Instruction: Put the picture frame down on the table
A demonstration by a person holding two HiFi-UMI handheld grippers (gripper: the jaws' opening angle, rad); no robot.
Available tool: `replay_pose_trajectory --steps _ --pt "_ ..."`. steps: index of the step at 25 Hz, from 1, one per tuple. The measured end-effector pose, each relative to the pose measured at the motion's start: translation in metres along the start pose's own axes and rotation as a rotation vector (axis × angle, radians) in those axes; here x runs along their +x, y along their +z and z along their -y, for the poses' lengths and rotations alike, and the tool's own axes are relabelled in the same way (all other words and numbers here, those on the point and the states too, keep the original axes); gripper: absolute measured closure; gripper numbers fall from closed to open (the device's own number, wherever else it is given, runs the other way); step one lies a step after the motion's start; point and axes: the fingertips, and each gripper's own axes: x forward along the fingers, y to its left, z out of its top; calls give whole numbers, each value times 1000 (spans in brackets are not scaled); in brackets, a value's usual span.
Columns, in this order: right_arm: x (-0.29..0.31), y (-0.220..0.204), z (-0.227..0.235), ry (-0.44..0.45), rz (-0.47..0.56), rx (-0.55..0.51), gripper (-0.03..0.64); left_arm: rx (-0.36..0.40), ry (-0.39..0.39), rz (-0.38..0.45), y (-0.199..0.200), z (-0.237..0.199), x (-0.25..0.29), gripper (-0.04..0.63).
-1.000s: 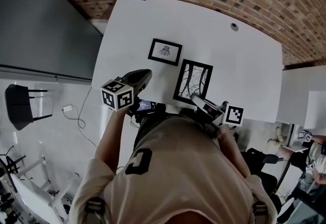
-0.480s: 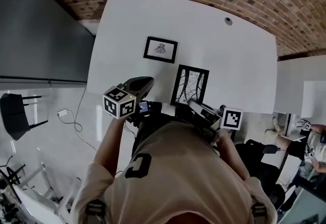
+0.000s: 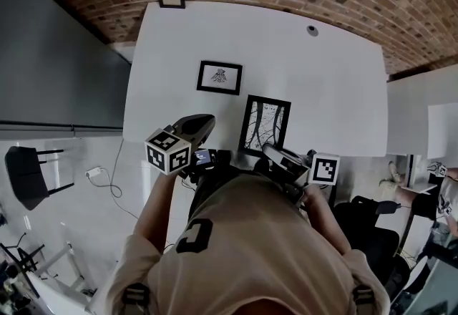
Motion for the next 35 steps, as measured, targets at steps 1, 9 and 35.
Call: replay_pose_trajectory --steps 1,9,35 --pt "-2 1 -2 3 -2 -11 577 -5 2 1 0 2 0 591" --pt "-23 7 -1 5 -27 -89 577 17 24 6 -1 27 19 591" --pt "-97 17 6 67 46 -55 577 11 39 -18 -5 95 65 591"
